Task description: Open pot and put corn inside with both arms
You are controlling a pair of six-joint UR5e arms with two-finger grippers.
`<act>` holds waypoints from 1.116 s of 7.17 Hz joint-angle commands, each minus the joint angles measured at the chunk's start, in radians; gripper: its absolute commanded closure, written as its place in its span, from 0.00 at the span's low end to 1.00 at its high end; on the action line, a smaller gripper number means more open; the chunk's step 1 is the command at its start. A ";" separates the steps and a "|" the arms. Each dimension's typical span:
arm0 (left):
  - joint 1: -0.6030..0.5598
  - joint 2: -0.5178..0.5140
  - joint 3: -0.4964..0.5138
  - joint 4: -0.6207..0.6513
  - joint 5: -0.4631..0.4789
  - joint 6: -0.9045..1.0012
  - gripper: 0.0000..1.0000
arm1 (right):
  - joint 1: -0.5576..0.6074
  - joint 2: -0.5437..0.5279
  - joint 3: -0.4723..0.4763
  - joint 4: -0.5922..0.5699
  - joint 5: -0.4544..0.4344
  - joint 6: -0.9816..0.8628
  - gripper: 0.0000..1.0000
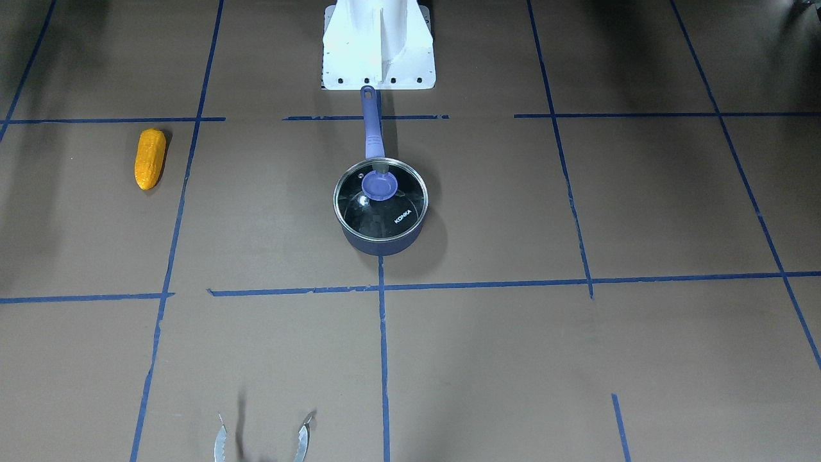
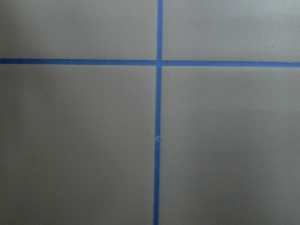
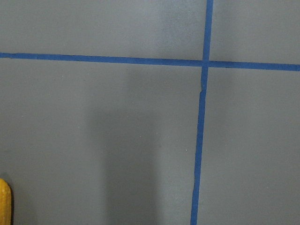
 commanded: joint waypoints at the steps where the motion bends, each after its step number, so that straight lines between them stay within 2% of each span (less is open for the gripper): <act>1: 0.198 -0.047 -0.194 0.000 -0.006 -0.277 0.00 | -0.002 0.009 0.003 0.002 0.002 0.006 0.00; 2: 0.311 -0.139 -0.245 0.000 0.030 -0.464 0.00 | -0.004 0.009 0.006 0.002 0.002 0.009 0.00; 3: 0.437 -0.247 -0.279 0.017 0.149 -0.662 0.00 | -0.002 0.009 0.007 0.002 0.002 0.008 0.00; 5: 0.715 -0.410 -0.264 0.043 0.263 -0.911 0.00 | -0.002 0.009 0.008 0.002 0.002 -0.001 0.00; 6: 0.796 -0.536 -0.220 0.130 0.352 -1.005 0.00 | -0.002 0.009 0.007 0.002 0.002 -0.003 0.00; 7: 0.852 -0.637 -0.158 0.173 0.400 -1.039 0.00 | -0.004 0.009 0.007 0.002 0.003 -0.002 0.00; 8: 0.857 -0.690 -0.111 0.172 0.402 -1.046 0.00 | -0.004 0.009 0.007 0.002 0.003 -0.002 0.00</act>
